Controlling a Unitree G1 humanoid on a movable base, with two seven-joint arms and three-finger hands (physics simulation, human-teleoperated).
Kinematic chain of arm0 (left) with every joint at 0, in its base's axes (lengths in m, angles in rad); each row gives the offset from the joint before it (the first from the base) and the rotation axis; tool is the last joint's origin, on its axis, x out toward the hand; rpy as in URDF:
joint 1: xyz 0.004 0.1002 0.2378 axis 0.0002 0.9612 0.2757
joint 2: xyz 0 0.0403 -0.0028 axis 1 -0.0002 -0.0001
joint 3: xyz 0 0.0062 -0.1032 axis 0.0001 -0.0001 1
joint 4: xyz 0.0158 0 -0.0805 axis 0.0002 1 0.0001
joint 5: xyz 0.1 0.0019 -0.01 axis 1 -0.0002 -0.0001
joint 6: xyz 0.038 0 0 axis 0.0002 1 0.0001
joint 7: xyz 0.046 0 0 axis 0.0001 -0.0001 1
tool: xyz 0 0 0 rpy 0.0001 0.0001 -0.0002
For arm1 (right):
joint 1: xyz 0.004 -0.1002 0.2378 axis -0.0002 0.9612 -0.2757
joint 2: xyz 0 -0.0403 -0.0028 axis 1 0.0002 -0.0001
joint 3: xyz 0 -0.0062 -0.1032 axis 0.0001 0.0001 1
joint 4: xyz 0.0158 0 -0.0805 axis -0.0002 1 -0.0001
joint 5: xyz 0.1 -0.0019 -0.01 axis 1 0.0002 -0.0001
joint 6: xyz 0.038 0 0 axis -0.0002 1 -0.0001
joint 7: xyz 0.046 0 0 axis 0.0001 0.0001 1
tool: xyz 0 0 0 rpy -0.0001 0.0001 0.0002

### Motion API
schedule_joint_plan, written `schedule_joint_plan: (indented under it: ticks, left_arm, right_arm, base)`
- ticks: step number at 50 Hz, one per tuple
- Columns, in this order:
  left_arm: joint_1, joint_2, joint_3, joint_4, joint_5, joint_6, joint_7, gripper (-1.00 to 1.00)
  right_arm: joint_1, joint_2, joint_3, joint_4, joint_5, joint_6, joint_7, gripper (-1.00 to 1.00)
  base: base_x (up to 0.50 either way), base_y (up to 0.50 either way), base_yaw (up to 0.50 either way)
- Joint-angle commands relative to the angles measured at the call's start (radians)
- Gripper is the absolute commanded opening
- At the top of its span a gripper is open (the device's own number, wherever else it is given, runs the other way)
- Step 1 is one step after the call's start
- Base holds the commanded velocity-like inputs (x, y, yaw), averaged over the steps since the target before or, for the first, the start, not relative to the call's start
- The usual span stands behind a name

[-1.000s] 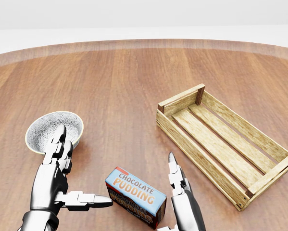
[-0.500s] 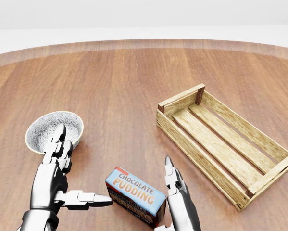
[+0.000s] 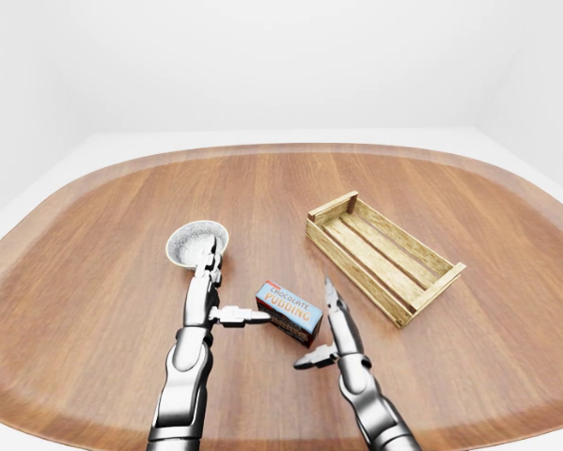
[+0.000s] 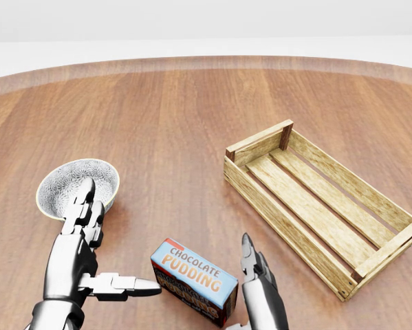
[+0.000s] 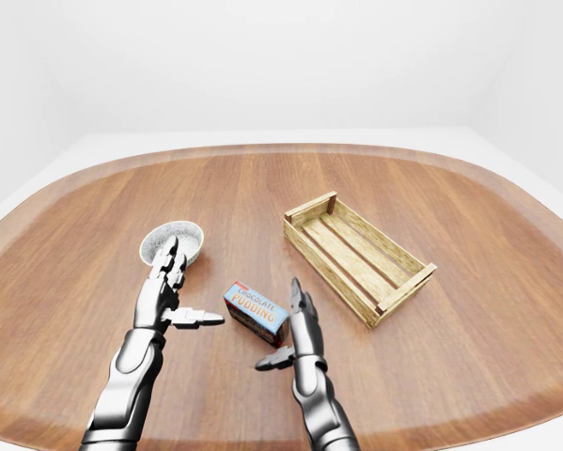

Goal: Pick up the chocolate pudding and put it in the tray.

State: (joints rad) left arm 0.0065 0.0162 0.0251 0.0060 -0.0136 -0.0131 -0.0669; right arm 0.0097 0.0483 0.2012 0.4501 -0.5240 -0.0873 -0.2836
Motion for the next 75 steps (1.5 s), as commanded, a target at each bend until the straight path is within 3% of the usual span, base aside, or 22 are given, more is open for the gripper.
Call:
schedule_joint_plan:
  ticks: [1,10,11,25,26,27,28,55,65,75]
  left_arm:
    - [0.002,0.000,-0.001,0.000,0.002,-0.003,-0.001,1.00]
    - [0.002,0.000,-0.001,0.000,0.001,-0.003,-0.002,1.00]
    - [0.001,0.000,-0.001,0.001,0.002,-0.003,-0.002,1.00]
    - [0.001,0.000,0.000,0.001,0.000,-0.003,-0.003,1.00]
    - [0.001,0.000,0.000,0.001,0.001,-0.003,-0.002,1.00]
    - [0.001,0.000,0.000,0.000,0.001,-0.003,-0.002,1.00]
    - [0.001,0.000,-0.001,0.000,0.001,-0.002,-0.002,1.00]
    - [-0.001,0.000,0.001,0.003,-0.002,-0.002,-0.002,1.00]
    - [0.001,0.000,0.000,-0.005,-0.002,0.004,-0.003,1.00]
    - [0.001,0.000,0.000,-0.005,-0.001,0.004,-0.002,1.00]
  right_arm:
    - [-0.027,0.008,-0.011,0.045,-0.018,0.000,-0.014,1.00]
    - [-0.064,0.019,-0.012,0.110,-0.023,0.000,-0.025,1.00]
    - [-0.093,0.016,-0.015,0.195,-0.042,0.000,-0.068,1.00]
    - [-0.109,0.029,-0.018,0.214,-0.055,0.000,-0.064,1.00]
    - [-0.109,0.029,-0.018,0.217,-0.059,0.000,-0.068,-0.23]
    - [-0.109,0.030,-0.018,0.217,-0.061,0.000,-0.069,-0.71]
    - [-0.117,0.027,-0.017,0.252,-0.072,0.000,-0.090,-1.00]
    - [-0.113,0.032,-0.021,0.238,-0.076,0.000,-0.083,-1.00]
    - [-0.082,0.029,-0.017,0.143,-0.051,0.000,-0.041,-1.00]
    - [-0.020,0.023,0.001,-0.114,0.016,0.000,0.060,-1.00]
  base:
    - [0.00,0.00,0.00]
    - [0.00,0.00,0.00]
    - [0.00,0.00,0.00]
    - [0.00,0.00,0.00]
    - [0.00,0.00,0.00]
    - [0.00,0.00,0.00]
    - [0.00,0.00,0.00]
    - [0.00,0.00,0.00]
    - [0.00,0.00,0.00]
    - [0.00,0.00,0.00]
